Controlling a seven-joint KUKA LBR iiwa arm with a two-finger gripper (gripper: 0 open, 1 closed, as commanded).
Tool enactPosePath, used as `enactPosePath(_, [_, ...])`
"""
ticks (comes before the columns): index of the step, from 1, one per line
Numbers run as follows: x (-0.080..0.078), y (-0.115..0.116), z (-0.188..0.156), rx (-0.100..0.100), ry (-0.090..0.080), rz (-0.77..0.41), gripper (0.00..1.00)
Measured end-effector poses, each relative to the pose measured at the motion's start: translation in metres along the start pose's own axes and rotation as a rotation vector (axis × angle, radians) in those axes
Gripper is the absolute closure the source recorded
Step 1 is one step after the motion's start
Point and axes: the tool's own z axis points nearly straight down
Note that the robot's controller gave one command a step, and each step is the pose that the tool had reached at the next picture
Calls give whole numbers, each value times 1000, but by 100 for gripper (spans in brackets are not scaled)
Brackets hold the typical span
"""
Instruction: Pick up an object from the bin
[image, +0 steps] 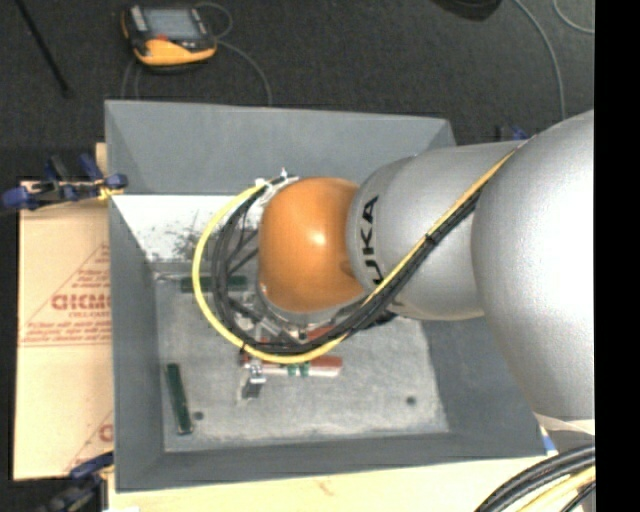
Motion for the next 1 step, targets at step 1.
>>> enactPosePath(1, [-2,0,-4,-2,-7,4,0])
